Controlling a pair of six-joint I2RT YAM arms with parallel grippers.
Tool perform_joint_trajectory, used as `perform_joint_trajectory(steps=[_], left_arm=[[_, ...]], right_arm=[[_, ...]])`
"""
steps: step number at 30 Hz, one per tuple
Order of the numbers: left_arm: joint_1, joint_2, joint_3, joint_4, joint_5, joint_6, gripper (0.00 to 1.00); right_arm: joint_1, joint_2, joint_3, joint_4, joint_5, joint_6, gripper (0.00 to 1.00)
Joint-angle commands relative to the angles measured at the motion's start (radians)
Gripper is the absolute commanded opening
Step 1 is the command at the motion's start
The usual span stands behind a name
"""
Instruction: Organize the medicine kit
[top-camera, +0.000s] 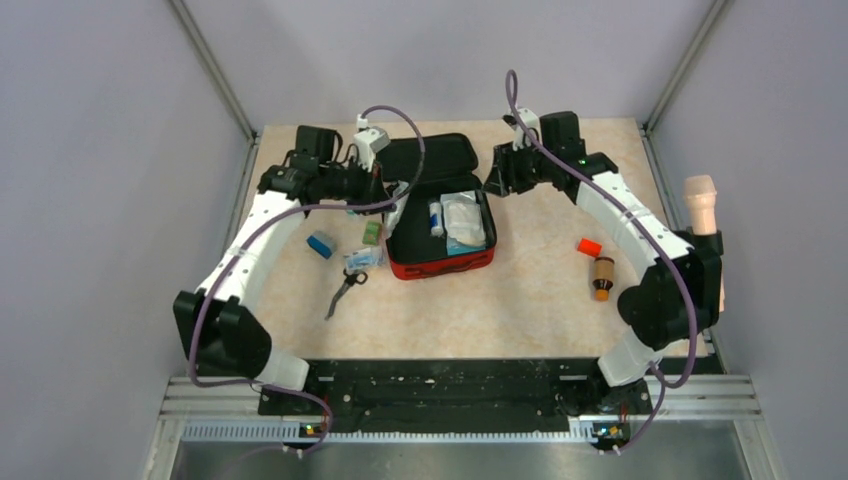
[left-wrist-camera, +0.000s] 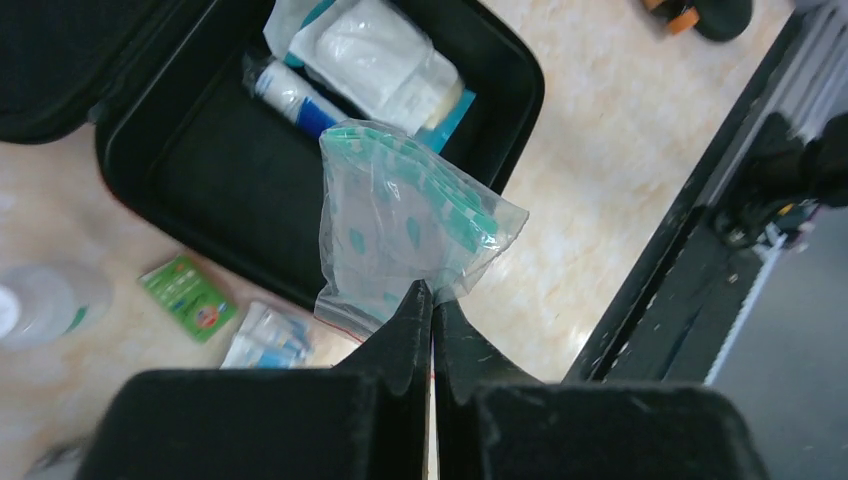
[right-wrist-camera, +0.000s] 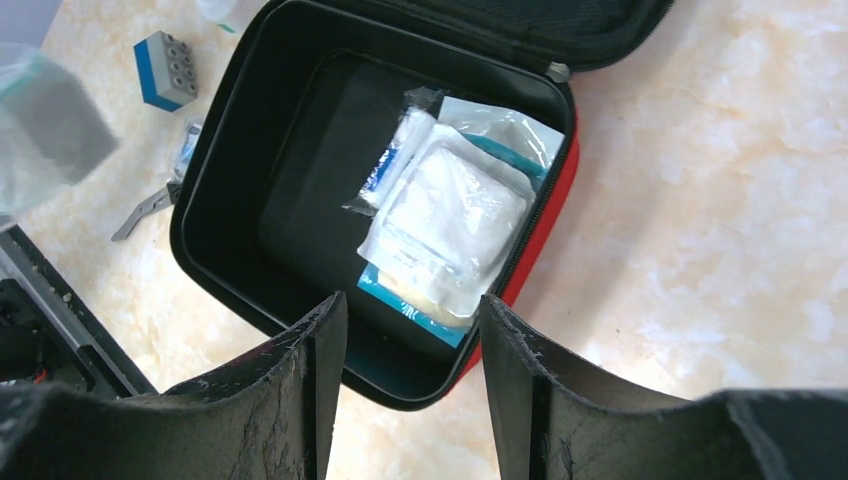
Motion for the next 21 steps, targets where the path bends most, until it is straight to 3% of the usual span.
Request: perform_joint_trajectory(steps=[1, 6, 11, 16, 21], left_arm=[[-0.031, 0.129, 0.089, 0.17, 0.133, -0.27, 0.0], [-0.052, 0.278, 0.057, 0.402, 0.294, -0.497, 0.0], [-0.067, 0.438, 0.108, 0.384, 0.316, -0.529, 0.0], [-0.067, 0.448, 0.091, 0.36, 0.123, -0.57, 0.0], [-0.079, 0.414, 0.06, 0.279, -0.181, -0.573, 0.0]], right_arm=[[-0.027, -0.067, 0.016, -0.015, -0.009, 0.016, 0.51], [-0.033, -0.081, -0.001, -0.002, -0.007, 0.029, 0.51], [-0.033, -0.097, -0.026, 0.013, 0.003, 0.035, 0.51], [-0.033, -0.126, -0.049, 0.014, 0.022, 0.014, 0.51], [-0.033, -0.155, -0.096, 0.038, 0.031, 0.018, 0.51]])
